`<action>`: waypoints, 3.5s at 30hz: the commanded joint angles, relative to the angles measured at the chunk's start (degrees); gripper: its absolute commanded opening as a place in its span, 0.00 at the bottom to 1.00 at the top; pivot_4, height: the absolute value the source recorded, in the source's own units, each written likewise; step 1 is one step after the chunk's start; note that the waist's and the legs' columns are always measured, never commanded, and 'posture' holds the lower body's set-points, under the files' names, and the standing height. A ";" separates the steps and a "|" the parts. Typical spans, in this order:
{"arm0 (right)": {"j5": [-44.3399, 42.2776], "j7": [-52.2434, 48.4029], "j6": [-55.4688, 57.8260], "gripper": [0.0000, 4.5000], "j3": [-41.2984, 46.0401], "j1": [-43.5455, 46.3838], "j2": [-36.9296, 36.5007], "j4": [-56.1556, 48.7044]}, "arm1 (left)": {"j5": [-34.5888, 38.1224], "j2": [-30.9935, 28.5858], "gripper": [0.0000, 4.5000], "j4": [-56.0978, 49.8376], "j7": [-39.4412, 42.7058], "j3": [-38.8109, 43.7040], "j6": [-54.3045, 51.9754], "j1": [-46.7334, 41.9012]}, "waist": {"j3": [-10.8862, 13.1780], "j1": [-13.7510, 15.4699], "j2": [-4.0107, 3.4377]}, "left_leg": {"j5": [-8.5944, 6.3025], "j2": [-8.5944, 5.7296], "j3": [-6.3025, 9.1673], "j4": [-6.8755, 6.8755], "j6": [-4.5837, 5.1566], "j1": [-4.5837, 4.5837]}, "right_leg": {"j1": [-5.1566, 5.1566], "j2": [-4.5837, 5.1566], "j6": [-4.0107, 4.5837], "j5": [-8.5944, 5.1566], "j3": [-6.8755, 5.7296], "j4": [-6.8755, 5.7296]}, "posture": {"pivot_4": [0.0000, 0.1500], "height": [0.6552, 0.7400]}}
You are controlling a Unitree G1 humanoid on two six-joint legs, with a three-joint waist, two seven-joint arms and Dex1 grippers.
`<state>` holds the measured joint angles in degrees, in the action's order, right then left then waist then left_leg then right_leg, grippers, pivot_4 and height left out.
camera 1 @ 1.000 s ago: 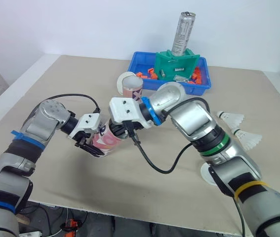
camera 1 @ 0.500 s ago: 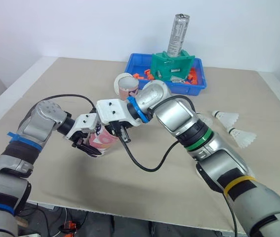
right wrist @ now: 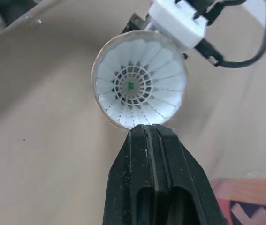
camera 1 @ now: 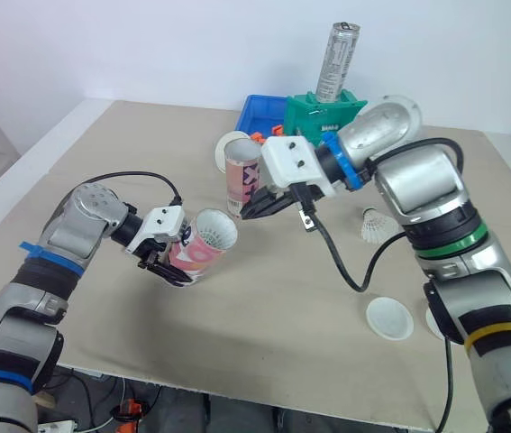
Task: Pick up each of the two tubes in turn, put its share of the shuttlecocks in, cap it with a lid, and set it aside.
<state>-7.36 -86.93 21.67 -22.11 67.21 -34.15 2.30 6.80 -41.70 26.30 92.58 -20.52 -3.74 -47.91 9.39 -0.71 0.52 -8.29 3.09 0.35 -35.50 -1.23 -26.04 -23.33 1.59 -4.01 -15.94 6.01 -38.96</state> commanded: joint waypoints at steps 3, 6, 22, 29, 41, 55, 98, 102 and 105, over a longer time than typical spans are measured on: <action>-2.55 0.84 3.31 0.02 0.92 -1.47 0.15 -5.66 | -0.25 1.43 0.65 0.31 -0.08 -1.84 0.61 0.63 | 0.00 -0.01 0.00 | 0.00 -0.04 0.00 0.01 0.00 -0.05 | 0.03 0.03 0.01 0.00 0.01 -0.02 | 1.00 1.00; -1.01 3.26 3.94 0.02 -1.89 -1.89 3.14 -5.16 | -0.36 1.85 0.65 0.49 -0.08 -2.04 0.62 0.19 | 0.00 -0.05 0.00 | 0.02 -0.03 0.00 0.01 -0.02 -0.06 | 0.02 0.01 0.00 0.01 0.00 -0.03 | 1.00 1.00; 13.69 7.12 -7.91 0.02 -15.45 2.56 12.70 7.42 | -0.24 1.41 0.65 -0.87 -0.08 -1.74 0.10 1.04 | 0.00 -0.11 0.00 | 0.07 -0.10 0.06 -0.01 -0.09 -0.09 | 0.02 0.00 -0.10 -0.04 -0.02 -0.05 | 1.00 1.00; 17.09 7.12 -13.13 0.02 -16.61 4.52 17.23 12.57 | -0.27 1.37 0.65 -1.64 -0.08 -1.19 -0.54 1.56 | -0.01 -0.22 0.01 | 0.09 -0.06 0.09 -0.01 -0.11 -0.08 | 0.07 -0.05 -0.11 -0.05 -0.02 -0.08 | 1.00 1.00; 8.55 0.36 -8.05 0.02 -6.07 7.18 14.12 11.60 | -0.49 1.44 0.65 -1.83 -0.08 -0.67 -0.68 1.93 | 0.00 -0.19 0.01 | 0.11 0.02 0.14 -0.01 -0.15 -0.12 | 0.10 -0.14 -0.07 -0.02 -0.04 -0.10 | 1.00 1.00; 0.07 -3.23 -5.54 0.02 5.96 -0.72 -6.47 1.79 | 4.38 6.09 0.65 -1.99 -0.95 5.19 -1.06 -0.53 | 0.03 0.17 0.05 | 0.11 -0.09 0.17 -0.04 -0.16 -0.28 | 0.05 -0.05 -0.02 -0.05 -0.03 -0.04 | 1.00 1.00; 4.22 0.56 -5.54 0.84 10.98 -40.75 -34.67 -7.32 | 2.38 29.01 0.65 6.16 -16.80 3.19 16.21 13.14 | 0.65 -1.83 0.28 | 0.27 -0.10 0.19 -0.05 -0.40 -0.10 | 0.19 -0.18 -0.49 0.21 0.15 -0.03 | 1.00 1.00; 5.67 0.79 -5.44 0.84 9.44 -39.60 -33.05 -6.77 | 3.01 28.35 0.65 5.48 -15.52 3.05 12.70 13.50 | 0.61 -1.98 0.27 | 0.27 -0.09 0.19 0.00 -0.40 0.06 | 0.27 -0.20 -0.48 0.21 0.16 -0.03 | 1.00 1.00; 7.18 1.11 -5.67 0.84 7.70 -38.22 -31.51 -5.76 | 3.05 27.73 0.65 5.24 -14.95 2.95 10.89 13.22 | 0.60 -2.06 0.24 | 0.27 -0.08 0.19 0.04 -0.40 0.08 | 0.28 -0.21 -0.49 0.21 0.16 -0.04 | 1.00 1.00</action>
<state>-0.77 -85.88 16.24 -14.62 27.87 -65.38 -3.40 11.64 -12.23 29.94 75.70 -15.71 8.76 -36.50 9.99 -2.76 0.75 -8.02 3.02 0.54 -35.43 -1.64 -25.95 -23.06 1.37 -4.49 -15.74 6.17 -39.00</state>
